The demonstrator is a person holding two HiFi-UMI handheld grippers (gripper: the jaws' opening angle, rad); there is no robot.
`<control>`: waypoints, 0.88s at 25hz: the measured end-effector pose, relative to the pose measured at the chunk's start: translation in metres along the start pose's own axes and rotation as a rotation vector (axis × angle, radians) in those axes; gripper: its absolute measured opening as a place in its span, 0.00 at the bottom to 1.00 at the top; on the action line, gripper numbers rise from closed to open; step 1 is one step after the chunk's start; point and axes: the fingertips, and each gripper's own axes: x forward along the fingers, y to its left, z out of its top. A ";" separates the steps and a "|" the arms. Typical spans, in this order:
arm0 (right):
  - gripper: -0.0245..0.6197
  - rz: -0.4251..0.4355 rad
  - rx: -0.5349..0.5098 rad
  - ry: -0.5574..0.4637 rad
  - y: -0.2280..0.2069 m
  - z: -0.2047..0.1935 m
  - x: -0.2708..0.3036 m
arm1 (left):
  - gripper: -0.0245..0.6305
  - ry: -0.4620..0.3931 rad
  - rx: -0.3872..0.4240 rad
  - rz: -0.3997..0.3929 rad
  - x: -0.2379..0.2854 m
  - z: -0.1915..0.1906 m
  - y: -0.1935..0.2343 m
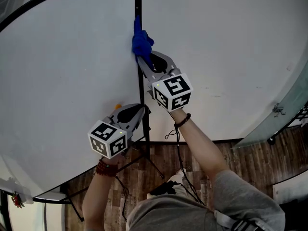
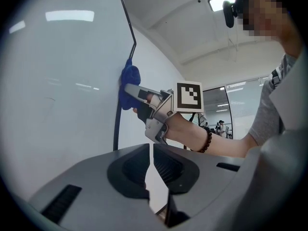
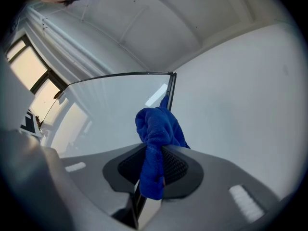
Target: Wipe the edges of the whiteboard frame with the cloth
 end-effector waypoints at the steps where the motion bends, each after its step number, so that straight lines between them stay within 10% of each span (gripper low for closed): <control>1: 0.18 -0.005 -0.015 -0.004 -0.001 0.003 0.000 | 0.08 0.000 0.001 0.007 -0.003 0.001 0.002; 13: 0.18 0.004 -0.269 -0.039 -0.004 0.067 0.026 | 0.08 0.006 -0.009 0.020 -0.007 -0.003 0.005; 22: 0.18 0.098 -0.377 -0.017 0.042 0.038 0.021 | 0.08 0.015 -0.013 0.010 -0.004 -0.007 0.004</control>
